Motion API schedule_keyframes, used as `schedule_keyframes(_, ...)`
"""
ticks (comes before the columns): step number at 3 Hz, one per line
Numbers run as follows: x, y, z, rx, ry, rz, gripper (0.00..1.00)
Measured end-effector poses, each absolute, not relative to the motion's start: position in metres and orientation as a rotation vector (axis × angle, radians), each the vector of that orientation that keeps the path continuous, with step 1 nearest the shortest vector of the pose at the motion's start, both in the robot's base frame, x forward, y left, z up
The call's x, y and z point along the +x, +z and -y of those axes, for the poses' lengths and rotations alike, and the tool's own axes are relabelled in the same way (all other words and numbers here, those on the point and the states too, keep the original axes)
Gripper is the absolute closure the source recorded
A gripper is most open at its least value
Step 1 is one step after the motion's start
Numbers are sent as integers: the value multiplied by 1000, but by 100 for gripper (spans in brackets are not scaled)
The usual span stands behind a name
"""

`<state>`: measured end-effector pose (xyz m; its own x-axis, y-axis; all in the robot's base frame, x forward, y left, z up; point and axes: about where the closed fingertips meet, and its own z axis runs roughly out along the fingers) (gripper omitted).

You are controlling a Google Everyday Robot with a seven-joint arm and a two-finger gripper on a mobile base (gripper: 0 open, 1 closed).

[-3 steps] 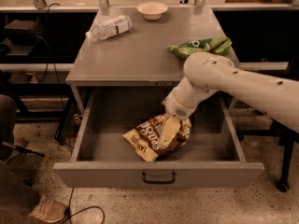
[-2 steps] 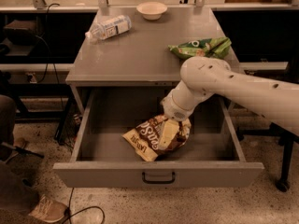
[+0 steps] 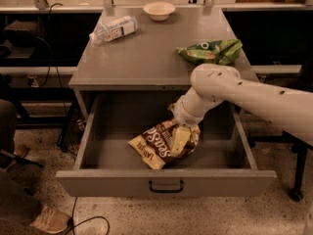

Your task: Pick brown chip bag from top drawer and place on counter

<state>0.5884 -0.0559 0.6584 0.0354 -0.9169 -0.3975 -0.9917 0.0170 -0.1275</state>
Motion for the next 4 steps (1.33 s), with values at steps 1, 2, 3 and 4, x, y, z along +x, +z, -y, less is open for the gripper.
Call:
schedule_keyframes(1,594,647,76,-1948,337,-1935,16)
schedule_keyframes(2,594,643,101,-1916,402,-1956,38)
schedule_keyframes(3,584,649,124,-1872,440,-1977,62)
schedule_keyframes(4,571,681,144,-1801,423,-1962,86)
